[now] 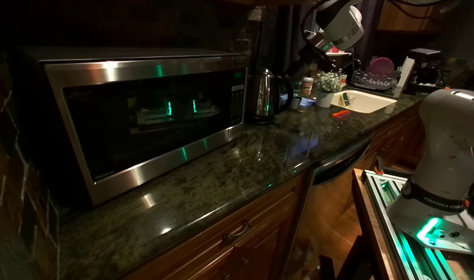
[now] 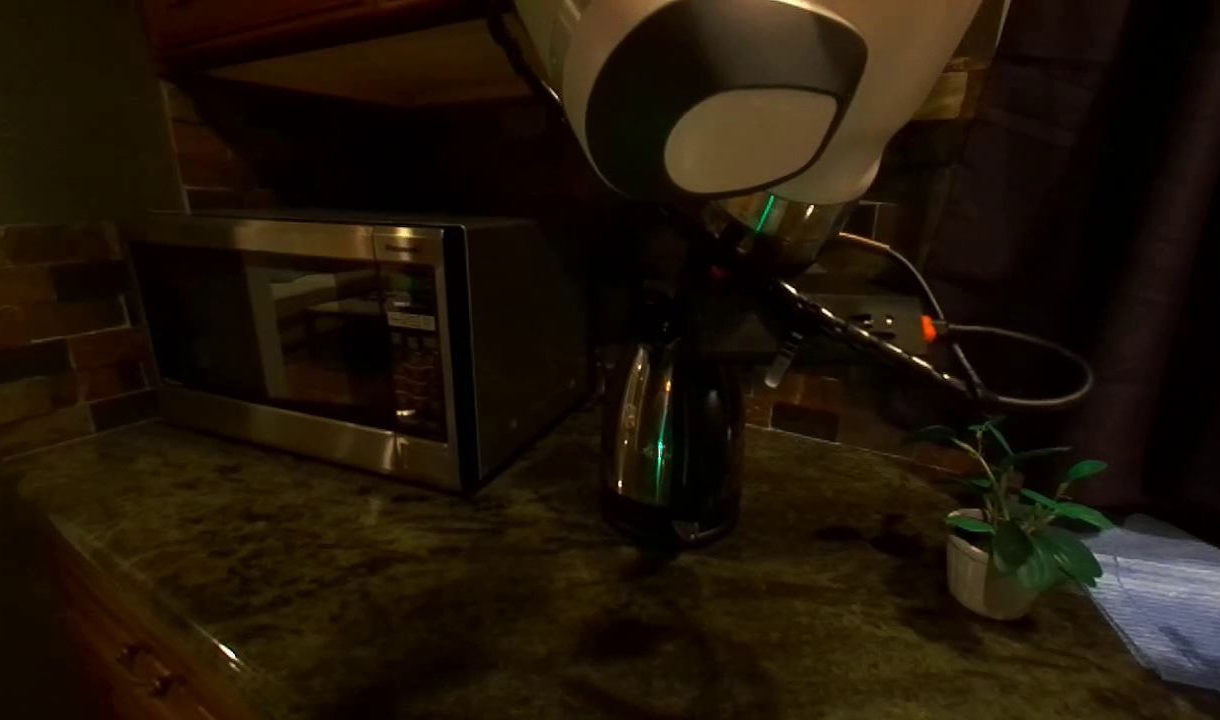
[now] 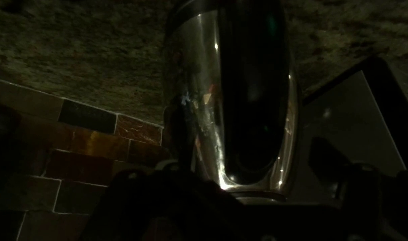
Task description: Take the kettle off of it's stand
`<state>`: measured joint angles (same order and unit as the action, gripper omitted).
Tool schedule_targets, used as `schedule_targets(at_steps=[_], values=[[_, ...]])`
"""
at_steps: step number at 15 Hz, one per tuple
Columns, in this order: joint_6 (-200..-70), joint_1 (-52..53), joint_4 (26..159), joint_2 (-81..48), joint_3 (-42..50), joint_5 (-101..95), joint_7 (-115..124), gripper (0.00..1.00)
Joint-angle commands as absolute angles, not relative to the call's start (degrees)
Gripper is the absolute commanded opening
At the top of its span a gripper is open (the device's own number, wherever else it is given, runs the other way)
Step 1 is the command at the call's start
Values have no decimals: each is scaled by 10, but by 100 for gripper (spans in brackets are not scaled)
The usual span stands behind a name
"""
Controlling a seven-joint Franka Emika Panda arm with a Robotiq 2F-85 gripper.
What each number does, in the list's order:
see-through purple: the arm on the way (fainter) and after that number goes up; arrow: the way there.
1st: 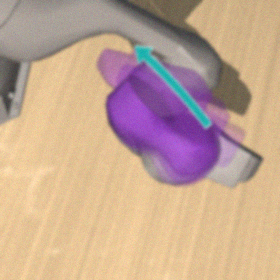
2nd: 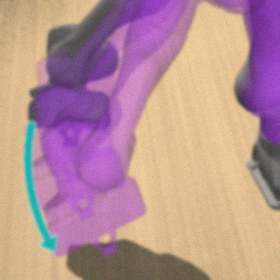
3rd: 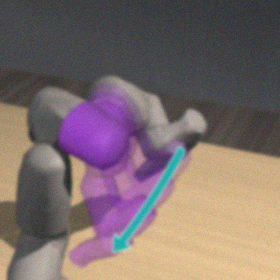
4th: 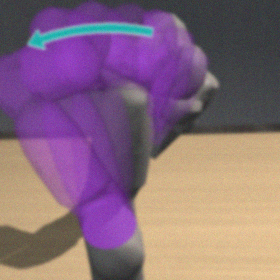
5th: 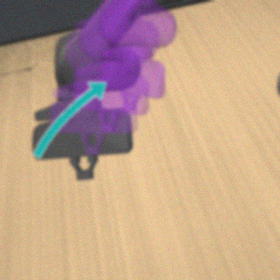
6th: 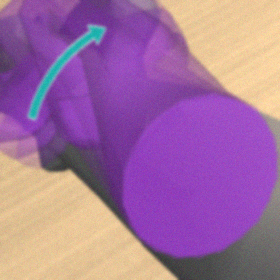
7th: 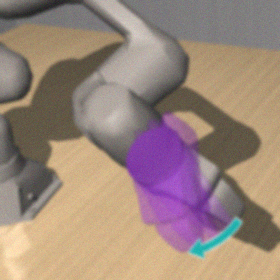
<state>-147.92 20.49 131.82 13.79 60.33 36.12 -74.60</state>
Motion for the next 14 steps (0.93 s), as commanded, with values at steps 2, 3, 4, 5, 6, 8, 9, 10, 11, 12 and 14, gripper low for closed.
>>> schedule_targets(at_steps=[2,3,4,5,6,8,9,10,11,12,14], values=[[-1458,253,1305,115,658,420,-793,79],[-1460,262,1306,113,666,428,-799,76],[-1468,271,1307,110,671,436,-802,76],[-1469,279,1307,112,678,443,-808,68],[-1476,286,1308,112,681,452,-812,51],[-1475,298,1306,114,688,462,-816,36],[-1477,303,1305,115,692,466,-819,26],[-1477,306,1303,116,695,467,-820,20],[-1480,308,1302,115,698,467,-823,14],[-1478,310,1302,116,701,465,-823,14],[-1480,309,1302,121,700,460,-821,13]])
